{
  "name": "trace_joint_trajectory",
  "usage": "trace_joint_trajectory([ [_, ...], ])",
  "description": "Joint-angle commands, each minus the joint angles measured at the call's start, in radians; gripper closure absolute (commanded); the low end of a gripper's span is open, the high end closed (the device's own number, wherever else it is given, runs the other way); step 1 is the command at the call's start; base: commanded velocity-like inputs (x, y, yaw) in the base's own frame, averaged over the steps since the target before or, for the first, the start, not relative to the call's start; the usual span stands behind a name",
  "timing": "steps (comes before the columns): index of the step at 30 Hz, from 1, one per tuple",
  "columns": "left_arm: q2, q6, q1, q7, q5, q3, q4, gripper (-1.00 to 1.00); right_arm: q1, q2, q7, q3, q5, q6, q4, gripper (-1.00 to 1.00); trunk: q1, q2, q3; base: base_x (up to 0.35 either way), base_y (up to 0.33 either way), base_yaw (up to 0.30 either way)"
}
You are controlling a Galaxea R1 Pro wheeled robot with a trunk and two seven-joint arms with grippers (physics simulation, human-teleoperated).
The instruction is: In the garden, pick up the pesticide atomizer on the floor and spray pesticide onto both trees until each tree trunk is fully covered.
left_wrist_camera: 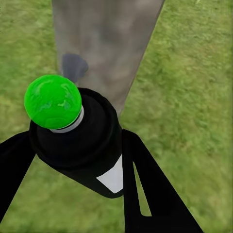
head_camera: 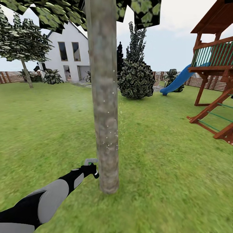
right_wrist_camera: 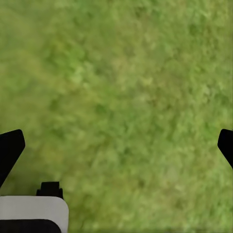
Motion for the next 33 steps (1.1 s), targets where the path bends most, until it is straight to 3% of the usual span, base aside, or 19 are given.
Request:
trace_joint_trajectory([
  [1, 0.0, 0.012, -0.001, -0.003, -0.008, 0.004, -0.006, 1.0, -0.002, 0.001, -0.002, 0.007, -0.005, -0.007, 0.005, -1.0, 0.001, -0.002, -0.002, 0.002, 0.0, -0.002],
  [2, 0.0, 0.064, -0.001, -0.003, -0.007, 0.001, -0.043, 1.0, -0.002, 0.001, -0.002, 0.007, -0.005, -0.007, 0.005, -1.0, 0.001, -0.002, -0.002, 0.001, 0.0, -0.001],
  [3, 0.0, 0.278, -0.001, -0.003, -0.007, 0.001, -0.24, 1.0, -0.002, 0.001, -0.002, 0.007, -0.005, -0.006, 0.005, -1.0, 0.001, -0.002, -0.002, 0.0, 0.0, 0.0],
  [4, -0.001, 0.357, -0.001, -0.003, -0.007, 0.0, -0.324, 1.0, -0.002, 0.001, -0.002, 0.007, -0.005, -0.006, 0.005, -1.0, 0.001, -0.002, -0.002, 0.0, 0.0, 0.0],
  [7, -0.005, 0.553, -0.001, -0.006, -0.006, 0.0, -0.565, 1.0, -0.002, 0.001, -0.002, 0.008, -0.004, -0.006, 0.005, -1.0, 0.001, -0.002, -0.002, 0.0, 0.0, 0.0],
  [8, -0.021, 0.617, -0.001, -0.006, -0.005, -0.001, -0.646, 1.0, -0.002, 0.001, -0.002, 0.008, -0.004, -0.006, 0.005, -1.0, 0.001, -0.002, -0.002, 0.0, 0.0, 0.0],
  [10, -0.033, 0.653, -0.002, -0.007, 0.005, -0.002, -0.713, 1.0, -0.002, 0.001, -0.002, 0.008, -0.004, -0.006, 0.005, -1.0, 0.001, -0.002, -0.002, 0.0, 0.0, 0.0],
  [11, -0.039, 0.758, -0.004, -0.005, 0.042, -0.003, -0.747, 1.0, -0.002, 0.0, -0.002, 0.007, -0.004, -0.006, 0.005, -1.0, 0.001, -0.002, -0.002, 0.0, 0.0, 0.0],
  [13, -0.043, 0.835, -0.027, -0.004, 0.065, -0.004, -0.762, 1.0, -0.002, -0.001, -0.002, 0.007, -0.004, -0.006, 0.005, -1.0, 0.001, -0.002, -0.002, 0.0, 0.0, 0.0],
  [18, -0.046, 0.971, -0.237, -0.005, 0.08, -0.004, -0.768, 1.0, -0.002, -0.001, -0.002, 0.008, -0.004, -0.006, 0.005, -1.0, 0.001, -0.002, -0.002, 0.0, 0.0, 0.0],
  [22, -0.046, 0.992, -0.385, -0.005, 0.079, -0.005, -0.756, 1.0, -0.002, -0.001, -0.002, 0.008, -0.004, -0.005, 0.005, -1.0, 0.001, -0.002, -0.002, 0.0, 0.0, 0.0],
  [25, -0.047, 0.995, -0.458, -0.005, 0.078, -0.007, -0.743, 1.0, -0.002, -0.001, -0.002, 0.008, -0.004, -0.005, 0.005, -1.0, 0.001, -0.002, -0.002, 0.0, 0.0, 0.0],
  [27, -0.047, 0.996, -0.558, -0.005, 0.078, -0.007, -0.634, 1.0, -0.002, -0.001, -0.002, 0.008, -0.004, -0.005, 0.005, -1.0, 0.001, -0.002, -0.002, 0.0, 0.0, 0.0],
  [30, -0.046, 0.996, -0.665, -0.005, 0.077, -0.008, -0.54, 1.0, -0.002, -0.001, -0.002, 0.008, -0.004, -0.005, 0.005, -1.0, 0.001, -0.002, -0.002, 0.0, 0.0, 0.0],
  [31, -0.046, 0.996, -0.746, -0.005, 0.077, -0.008, -0.47, 1.0, -0.002, -0.001, -0.002, 0.008, -0.004, -0.005, 0.005, -1.0, 0.001, -0.002, -0.002, 0.0, 0.0, 0.0],
  [33, -0.046, 0.997, -0.829, -0.005, 0.077, -0.008, -0.402, 1.0, -0.002, -0.001, -0.002, 0.008, -0.004, -0.005, 0.005, -1.0, 0.001, -0.002, -0.002, 0.0, 0.0, 0.0],
])
